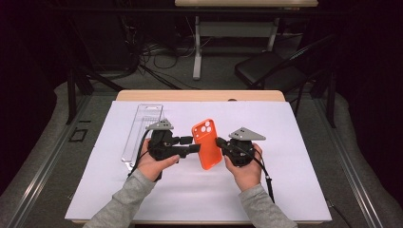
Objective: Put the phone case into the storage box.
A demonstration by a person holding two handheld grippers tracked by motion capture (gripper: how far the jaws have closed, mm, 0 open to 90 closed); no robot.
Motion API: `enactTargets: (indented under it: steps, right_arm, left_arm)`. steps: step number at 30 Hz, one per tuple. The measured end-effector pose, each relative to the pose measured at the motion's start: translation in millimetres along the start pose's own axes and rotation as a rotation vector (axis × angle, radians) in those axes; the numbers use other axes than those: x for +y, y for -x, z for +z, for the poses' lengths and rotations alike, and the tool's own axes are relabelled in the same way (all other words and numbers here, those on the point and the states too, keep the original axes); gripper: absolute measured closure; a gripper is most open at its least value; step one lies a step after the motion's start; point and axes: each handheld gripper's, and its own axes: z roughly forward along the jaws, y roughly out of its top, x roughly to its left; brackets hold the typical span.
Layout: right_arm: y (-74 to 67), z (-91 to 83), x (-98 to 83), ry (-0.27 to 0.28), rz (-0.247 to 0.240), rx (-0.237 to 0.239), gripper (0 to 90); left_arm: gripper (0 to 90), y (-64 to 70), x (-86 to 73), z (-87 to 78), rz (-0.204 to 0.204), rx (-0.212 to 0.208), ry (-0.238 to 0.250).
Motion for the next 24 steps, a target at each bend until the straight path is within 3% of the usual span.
enactTargets:
  steps: [5,9,24]
  right_arm:
    - [-1.8,-0.1,-0.1,0.001,0.002,0.004,88.8]
    - [-2.8,0.5,-0.3,0.002,-0.005,0.008,88.8]
    - [-9.1,2.3,-1.5,-0.002,-0.020,0.021,88.8]
  left_arm:
    - [52.5,-1.7,-1.0,0.9,-0.013,-0.004,0.000]
    - [55.4,-2.9,-1.5,2.0,-0.048,-0.019,-0.025]
    - [64.1,-8.9,-4.6,4.6,-0.101,-0.043,-0.027]
